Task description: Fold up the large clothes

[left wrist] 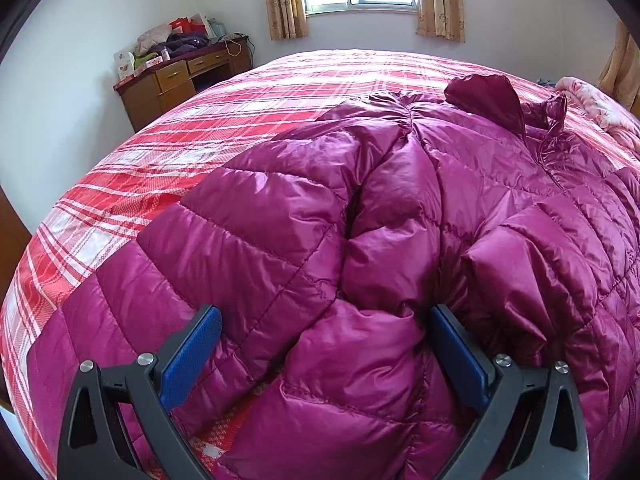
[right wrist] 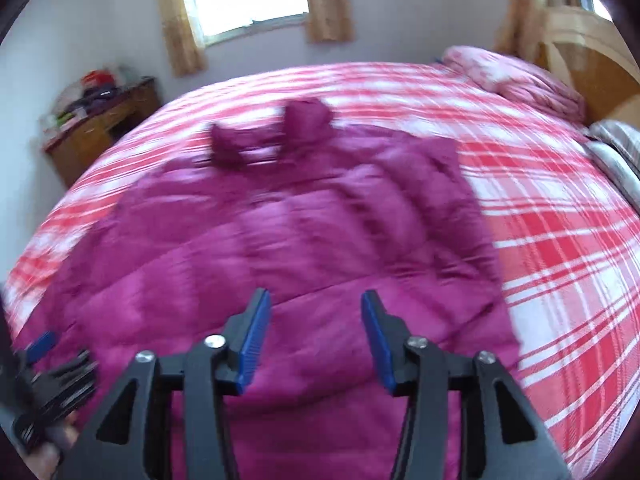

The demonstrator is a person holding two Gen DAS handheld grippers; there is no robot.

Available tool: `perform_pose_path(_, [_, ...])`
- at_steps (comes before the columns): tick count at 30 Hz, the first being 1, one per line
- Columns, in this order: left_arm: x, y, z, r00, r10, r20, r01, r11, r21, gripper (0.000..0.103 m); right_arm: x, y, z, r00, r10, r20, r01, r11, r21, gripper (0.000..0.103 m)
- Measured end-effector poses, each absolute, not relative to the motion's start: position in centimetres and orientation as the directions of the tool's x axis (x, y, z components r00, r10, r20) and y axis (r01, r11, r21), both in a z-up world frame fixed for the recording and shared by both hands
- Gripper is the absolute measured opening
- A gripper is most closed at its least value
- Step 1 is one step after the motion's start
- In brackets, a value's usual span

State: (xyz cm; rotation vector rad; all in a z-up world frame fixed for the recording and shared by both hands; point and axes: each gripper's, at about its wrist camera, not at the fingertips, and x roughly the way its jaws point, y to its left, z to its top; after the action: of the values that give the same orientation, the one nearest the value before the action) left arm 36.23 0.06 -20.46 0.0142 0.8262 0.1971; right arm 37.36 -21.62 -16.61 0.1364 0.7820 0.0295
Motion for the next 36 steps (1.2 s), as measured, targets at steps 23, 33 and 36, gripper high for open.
perform_pose_path(23, [28.5,14.7,-15.0,0.690,0.348,-0.635,-0.359,0.926,0.118,0.102,36.0,-14.7,-21.6,0.719,-0.032,-0.694,-0.041,0.995,-0.088,0.060])
perform_pose_path(33, [24.7,21.7,-19.1,0.623,0.114,-0.774,-0.382,0.908,-0.173,0.101,35.6,-15.3,-21.6,0.735,-0.005,-0.679,-0.039,0.998,-0.050,0.061])
perform_pose_path(36, [24.7,20.5,-18.9,0.648,0.074,-0.758,-0.351,0.913,-0.211,0.074,35.4,-15.4,-21.6,0.740,-0.004,-0.673,-0.036,0.998,-0.046,0.062])
